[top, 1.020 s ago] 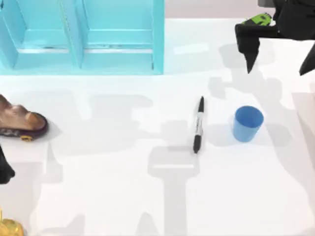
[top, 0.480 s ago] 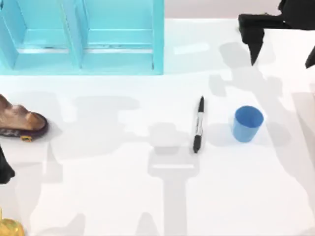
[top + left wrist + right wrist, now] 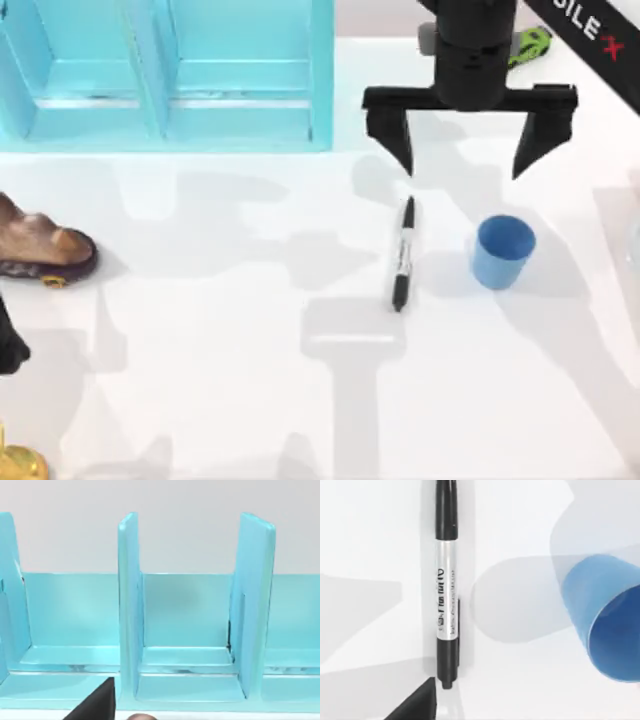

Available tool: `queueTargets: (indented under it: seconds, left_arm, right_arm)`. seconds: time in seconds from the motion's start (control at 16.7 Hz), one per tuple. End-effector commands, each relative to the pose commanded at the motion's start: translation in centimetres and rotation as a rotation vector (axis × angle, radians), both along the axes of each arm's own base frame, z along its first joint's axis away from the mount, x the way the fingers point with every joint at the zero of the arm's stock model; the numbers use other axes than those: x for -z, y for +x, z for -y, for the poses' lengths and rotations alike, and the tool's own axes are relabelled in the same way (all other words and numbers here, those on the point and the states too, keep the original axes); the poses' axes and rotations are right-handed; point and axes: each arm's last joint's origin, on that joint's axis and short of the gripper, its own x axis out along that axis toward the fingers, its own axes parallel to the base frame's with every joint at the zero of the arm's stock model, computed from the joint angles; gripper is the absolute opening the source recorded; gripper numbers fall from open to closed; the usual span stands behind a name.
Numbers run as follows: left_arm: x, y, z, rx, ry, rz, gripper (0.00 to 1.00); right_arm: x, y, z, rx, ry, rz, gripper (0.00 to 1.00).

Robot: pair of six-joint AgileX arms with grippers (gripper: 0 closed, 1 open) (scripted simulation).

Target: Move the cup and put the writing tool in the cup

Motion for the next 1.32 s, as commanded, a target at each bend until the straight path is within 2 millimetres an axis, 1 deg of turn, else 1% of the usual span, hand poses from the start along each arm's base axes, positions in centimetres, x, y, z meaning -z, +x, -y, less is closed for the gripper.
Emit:
queueTargets:
  seconds: [0.18, 0.3, 0.36, 0.72, 0.84, 0.96, 1.08, 1.32]
  left_arm:
    - [0.0, 0.0, 0.0, 0.0, 0.0, 0.0, 1.0]
    - [0.0, 0.0, 0.0, 0.0, 0.0, 0.0, 1.0]
    - [0.0, 0.0, 0.0, 0.0, 0.0, 0.0, 1.0]
    - [0.0, 0.0, 0.0, 0.0, 0.0, 0.0, 1.0]
    - [0.0, 0.0, 0.0, 0.0, 0.0, 0.0, 1.0]
    - [0.0, 0.0, 0.0, 0.0, 0.0, 0.0, 1.0]
    - [0.0, 0.0, 0.0, 0.0, 0.0, 0.0, 1.0]
    - [0.0, 0.0, 0.0, 0.0, 0.0, 0.0, 1.0]
  right_arm:
    - [3.2, -0.4, -4.2, 0.023, -0.05, 0.009, 1.0]
    - [4.6, -0.9, -5.9, 0.031, -0.073, 0.011, 1.0]
    - [5.0, -1.1, -6.3, 0.033, -0.079, 0.011, 1.0]
    - [5.4, -0.9, -6.3, 0.035, -0.08, 0.009, 1.0]
    - [6.1, -0.7, -6.3, 0.033, -0.079, 0.012, 1.0]
    - [7.3, -0.5, -6.3, 0.033, -0.079, 0.012, 1.0]
    - [9.0, -0.4, -6.2, 0.033, -0.081, 0.01, 1.0]
    - [12.6, -0.9, -5.4, 0.034, -0.084, 0.007, 1.0]
